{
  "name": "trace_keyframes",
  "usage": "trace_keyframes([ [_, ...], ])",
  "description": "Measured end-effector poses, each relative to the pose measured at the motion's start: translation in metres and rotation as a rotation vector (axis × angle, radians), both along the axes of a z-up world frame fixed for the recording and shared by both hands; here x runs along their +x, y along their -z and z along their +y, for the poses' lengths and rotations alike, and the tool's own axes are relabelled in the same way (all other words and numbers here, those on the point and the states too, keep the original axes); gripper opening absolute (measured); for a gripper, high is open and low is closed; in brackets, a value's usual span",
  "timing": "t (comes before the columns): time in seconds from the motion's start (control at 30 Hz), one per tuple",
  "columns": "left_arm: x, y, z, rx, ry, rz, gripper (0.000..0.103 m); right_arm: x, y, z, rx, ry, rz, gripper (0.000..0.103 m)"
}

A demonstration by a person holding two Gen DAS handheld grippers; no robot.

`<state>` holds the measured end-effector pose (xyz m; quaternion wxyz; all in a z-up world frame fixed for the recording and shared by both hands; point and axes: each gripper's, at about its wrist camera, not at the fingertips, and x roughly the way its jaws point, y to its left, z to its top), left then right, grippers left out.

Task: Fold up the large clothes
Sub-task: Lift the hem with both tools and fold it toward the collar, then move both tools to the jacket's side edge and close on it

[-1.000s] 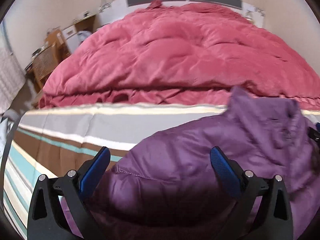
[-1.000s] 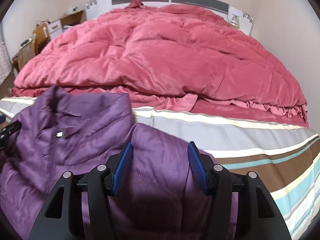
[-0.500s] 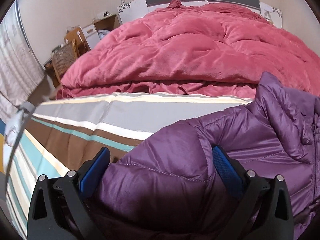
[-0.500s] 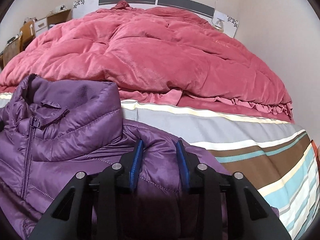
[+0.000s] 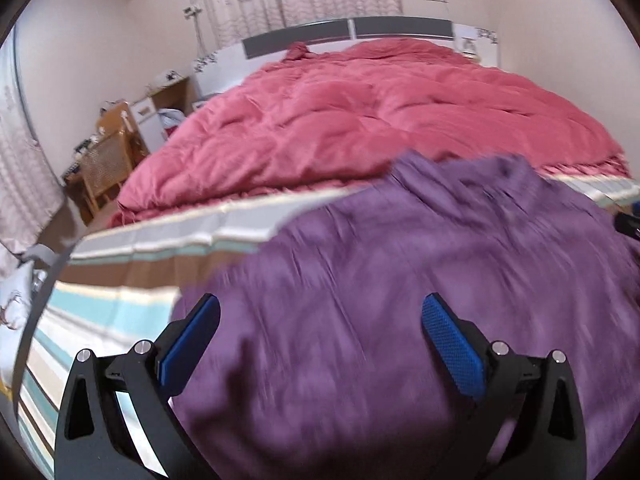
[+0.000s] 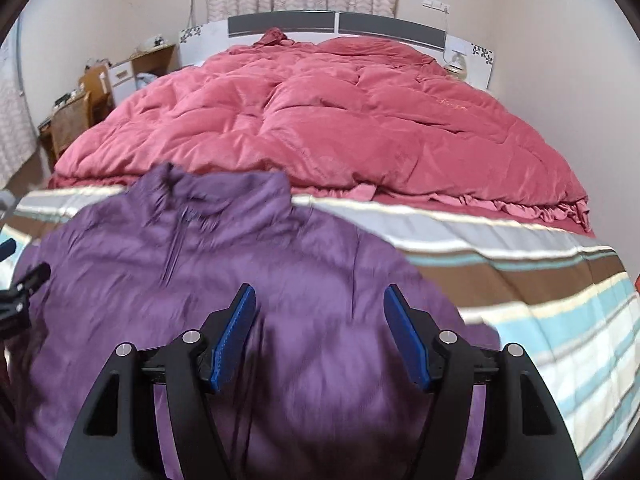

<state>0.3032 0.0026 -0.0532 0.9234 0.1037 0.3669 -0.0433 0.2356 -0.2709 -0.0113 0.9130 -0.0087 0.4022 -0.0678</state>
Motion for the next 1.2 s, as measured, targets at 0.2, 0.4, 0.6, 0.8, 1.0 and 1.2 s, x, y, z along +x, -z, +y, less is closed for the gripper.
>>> trace_keyframes([
  [0.2,-0.076,0.007,0.016,-0.098,0.053,0.058,0.101,-0.069,-0.004,0.019,0.013,-0.045,0.009,0.066],
  [0.4,-0.134,0.018,0.042,-0.11,0.028,0.065,0.101,-0.133,0.001,0.018,0.078,-0.052,0.025,0.066],
  [0.6,-0.171,0.024,0.065,-0.111,0.014,0.072,0.099,-0.188,0.009,0.009,0.109,-0.047,0.041,0.066],
  [0.8,-0.202,0.034,0.091,-0.124,0.002,0.104,0.089,-0.241,0.018,-0.021,0.179,-0.008,0.059,0.057],
  [1.0,-0.228,0.048,0.117,-0.171,0.011,0.154,0.079,-0.286,0.034,-0.045,0.251,0.001,0.126,0.05],
  [1.2,-0.245,0.049,0.13,-0.213,0.027,0.175,0.076,-0.319,0.049,-0.047,0.334,-0.044,0.163,0.05],
])
